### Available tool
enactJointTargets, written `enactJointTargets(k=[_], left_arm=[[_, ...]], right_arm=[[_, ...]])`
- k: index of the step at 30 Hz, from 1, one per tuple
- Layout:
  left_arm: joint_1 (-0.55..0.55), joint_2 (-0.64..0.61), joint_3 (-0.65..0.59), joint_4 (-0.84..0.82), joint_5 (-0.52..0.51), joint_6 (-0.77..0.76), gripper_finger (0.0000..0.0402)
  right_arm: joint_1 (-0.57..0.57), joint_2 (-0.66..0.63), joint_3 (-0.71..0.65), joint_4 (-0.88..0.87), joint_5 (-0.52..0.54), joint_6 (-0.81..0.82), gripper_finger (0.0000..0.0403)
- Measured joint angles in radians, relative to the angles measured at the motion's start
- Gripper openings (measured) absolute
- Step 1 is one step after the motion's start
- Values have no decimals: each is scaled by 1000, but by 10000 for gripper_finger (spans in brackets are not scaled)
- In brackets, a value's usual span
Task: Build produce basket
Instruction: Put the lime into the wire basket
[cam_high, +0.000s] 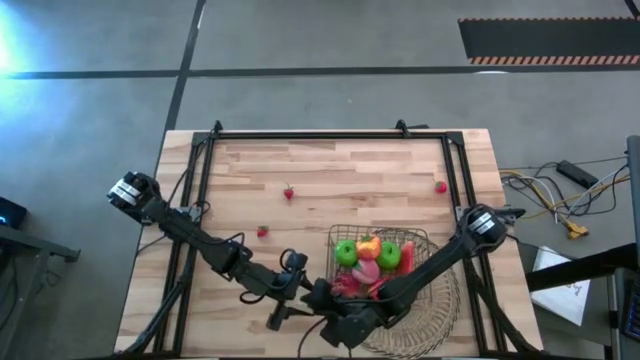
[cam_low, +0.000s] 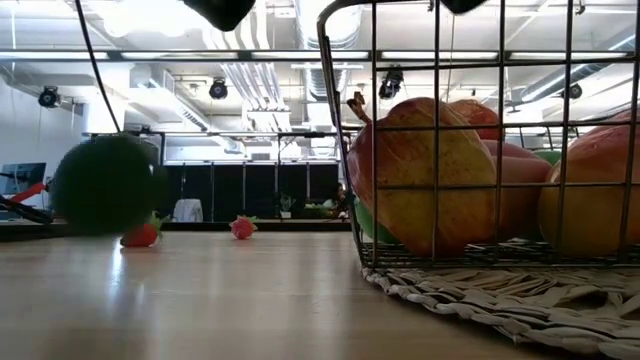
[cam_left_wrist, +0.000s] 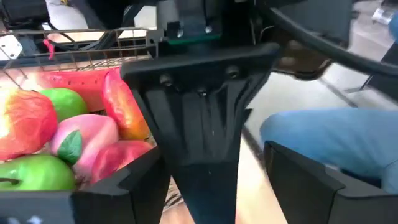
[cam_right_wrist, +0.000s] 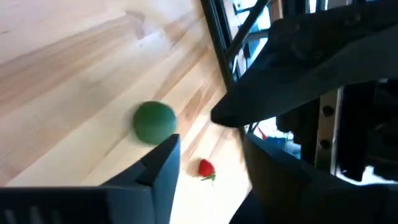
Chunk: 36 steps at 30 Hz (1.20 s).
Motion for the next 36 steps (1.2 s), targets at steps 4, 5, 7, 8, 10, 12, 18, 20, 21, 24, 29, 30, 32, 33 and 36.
enactJointTargets(k=[4, 5, 7, 8, 10, 12, 18, 20, 21, 24, 29, 30, 32, 33, 36], left_arm=[[-1, -25, 17, -158, -25, 64, 235], [-5, -42, 27, -228, -40, 63, 235], [-25, -81, 40, -384, -115, 34, 235], [-37, -100, 43, -470, -160, 4, 235], [-70, -140, 48, -637, -257, -76, 235], [-107, -188, 49, -784, -332, -197, 235], [-212, -331, 5, -1186, -456, -771, 235], [-232, -370, -30, -1327, -479, -978, 235], [-235, -387, -50, -1391, -477, -1084, 235], [-210, -433, -117, -1534, -431, -1304, 235], [-75, -478, -192, -1569, -301, -1265, 235], [-39, -479, -195, -1563, -278, -1212, 235], [41, -471, -197, -1562, -219, -1083, 235], [83, -467, -195, -1562, -186, -1017, 235], [218, -445, -185, -1561, -104, -837, 235]], right_arm=[[0, 22, 1, -5, 56, 179, 124], [1, 22, 0, -12, 58, 233, 118], [5, 17, -1, -36, 61, 316, 111], [8, 13, -1, -54, 61, 354, 110], [13, 9, -1, -81, 63, 405, 111], [17, 9, -1, -92, 65, 447, 114], [48, 7, 3, -77, 218, 531, 117], [68, 6, 13, -78, 300, 542, 115], [79, 5, 20, -80, 333, 550, 114], [115, -1, 43, -78, 387, 553, 111], [168, -1, 70, -81, 400, 576, 109], [177, -1, 73, -80, 400, 579, 109], [194, -1, 75, -79, 401, 579, 108], [200, -1, 75, -80, 400, 578, 107], [214, -1, 75, -81, 400, 577, 107]])
